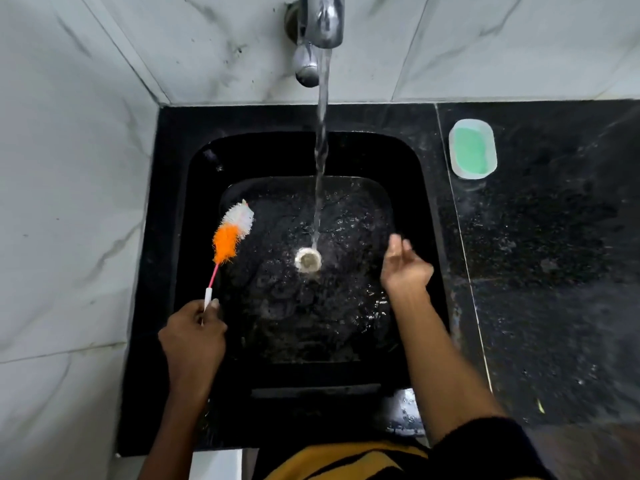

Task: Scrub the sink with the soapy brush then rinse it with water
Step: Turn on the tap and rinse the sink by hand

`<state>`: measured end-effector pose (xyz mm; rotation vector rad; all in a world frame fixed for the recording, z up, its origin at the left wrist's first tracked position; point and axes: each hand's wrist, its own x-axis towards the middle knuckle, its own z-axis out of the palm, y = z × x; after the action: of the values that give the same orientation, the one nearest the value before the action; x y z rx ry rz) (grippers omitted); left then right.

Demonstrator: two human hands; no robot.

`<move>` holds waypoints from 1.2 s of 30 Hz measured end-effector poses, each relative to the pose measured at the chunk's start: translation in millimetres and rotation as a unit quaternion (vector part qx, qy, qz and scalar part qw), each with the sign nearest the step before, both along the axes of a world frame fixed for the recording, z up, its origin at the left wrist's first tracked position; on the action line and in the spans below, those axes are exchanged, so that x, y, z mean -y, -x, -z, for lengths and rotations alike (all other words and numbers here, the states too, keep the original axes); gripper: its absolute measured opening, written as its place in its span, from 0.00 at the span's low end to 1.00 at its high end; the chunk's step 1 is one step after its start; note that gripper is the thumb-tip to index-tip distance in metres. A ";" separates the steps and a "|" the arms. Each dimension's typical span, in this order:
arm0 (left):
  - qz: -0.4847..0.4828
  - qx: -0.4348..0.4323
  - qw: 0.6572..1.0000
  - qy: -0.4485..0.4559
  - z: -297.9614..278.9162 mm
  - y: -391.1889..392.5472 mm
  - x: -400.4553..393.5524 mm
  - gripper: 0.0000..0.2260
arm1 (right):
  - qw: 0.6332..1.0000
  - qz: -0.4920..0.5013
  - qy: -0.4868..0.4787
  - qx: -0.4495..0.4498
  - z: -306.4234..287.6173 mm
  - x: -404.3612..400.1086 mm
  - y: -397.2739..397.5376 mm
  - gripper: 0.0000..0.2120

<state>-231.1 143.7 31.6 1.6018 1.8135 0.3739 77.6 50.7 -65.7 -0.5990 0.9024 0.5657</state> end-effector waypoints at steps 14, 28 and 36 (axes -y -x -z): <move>-0.017 0.006 1.000 -0.013 -12.7 10.3 3.5 0.14 | 0.926 -0.375 0.048 -0.008 -14.0 -137.4 23.0 0.17; -0.043 0.038 0.998 -0.029 -19.3 22.6 5.2 0.13 | 0.831 -0.555 0.028 0.031 -38.7 -145.7 32.9 0.20; -0.052 0.023 0.998 -0.024 -15.7 27.0 8.5 0.12 | 0.700 -0.701 -0.041 0.126 -16.2 -99.7 98.9 0.16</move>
<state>-258.1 135.2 47.3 1.5224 1.8707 0.5006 -21.3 150.4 -49.6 -1.2211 -0.0364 1.8332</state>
